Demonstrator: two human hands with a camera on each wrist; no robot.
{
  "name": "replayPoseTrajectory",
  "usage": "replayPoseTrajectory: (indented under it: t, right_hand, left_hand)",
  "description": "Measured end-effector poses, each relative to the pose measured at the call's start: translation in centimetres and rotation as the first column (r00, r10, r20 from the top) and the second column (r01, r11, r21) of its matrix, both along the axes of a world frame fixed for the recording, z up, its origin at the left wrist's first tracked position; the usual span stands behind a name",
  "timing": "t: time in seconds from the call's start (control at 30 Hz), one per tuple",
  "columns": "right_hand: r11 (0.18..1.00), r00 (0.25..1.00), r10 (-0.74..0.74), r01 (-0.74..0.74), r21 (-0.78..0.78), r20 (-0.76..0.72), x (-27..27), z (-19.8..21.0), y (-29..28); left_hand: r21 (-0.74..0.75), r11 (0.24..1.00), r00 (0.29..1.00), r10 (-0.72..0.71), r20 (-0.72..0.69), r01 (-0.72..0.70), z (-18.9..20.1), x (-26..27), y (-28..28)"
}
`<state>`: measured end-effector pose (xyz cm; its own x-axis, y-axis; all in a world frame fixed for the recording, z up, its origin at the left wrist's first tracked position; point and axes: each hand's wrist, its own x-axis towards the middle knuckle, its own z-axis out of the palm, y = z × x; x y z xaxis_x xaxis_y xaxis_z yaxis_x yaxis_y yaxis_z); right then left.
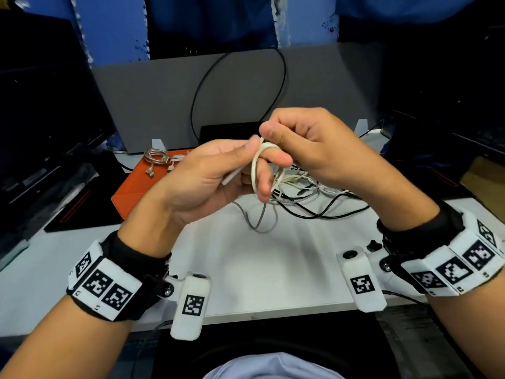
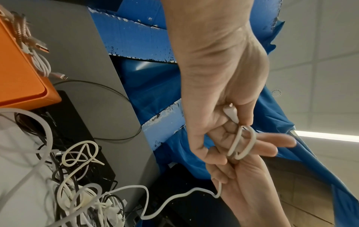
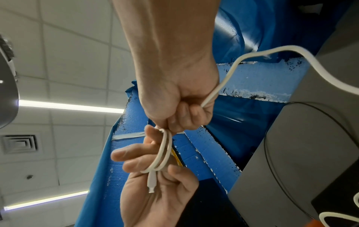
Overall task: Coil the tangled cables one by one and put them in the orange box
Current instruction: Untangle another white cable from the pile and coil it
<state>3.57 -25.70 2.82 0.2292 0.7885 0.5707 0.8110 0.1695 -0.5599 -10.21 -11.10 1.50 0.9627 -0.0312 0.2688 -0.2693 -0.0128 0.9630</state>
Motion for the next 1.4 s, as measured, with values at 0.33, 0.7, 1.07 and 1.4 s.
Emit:
replayPoseTrajectory:
  t: [0.33, 0.7, 1.07, 1.4]
  right_hand:
    - [0.980, 0.997, -0.067, 0.074, 0.184, -0.041, -0.4, -0.1, 0.4]
    - [0.998, 0.989, 0.031, -0.024, 0.054, -0.147, -0.2, -0.2, 0.4]
    - [0.920, 0.955, 0.043, 0.077, -0.384, 0.294, -1.0, -1.3, 0.9]
    - [0.990, 0.994, -0.086, 0.093, 0.106, -0.066, -0.7, -0.1, 0.1]
  left_hand:
    - [-0.051, 0.987, 0.987, 0.154, 0.036, -0.152, 0.4, 0.4, -1.0]
    - [-0.200, 0.969, 0.984, 0.163, 0.069, -0.147, 0.3, 0.5, -0.7]
    - [0.018, 0.879, 0.849, 0.455, 0.268, -0.477, -0.3, 1.5, 1.4]
    - [0.449, 0.825, 0.937, 0.267, 0.224, -0.343, 0.4, 0.3, 1.3]
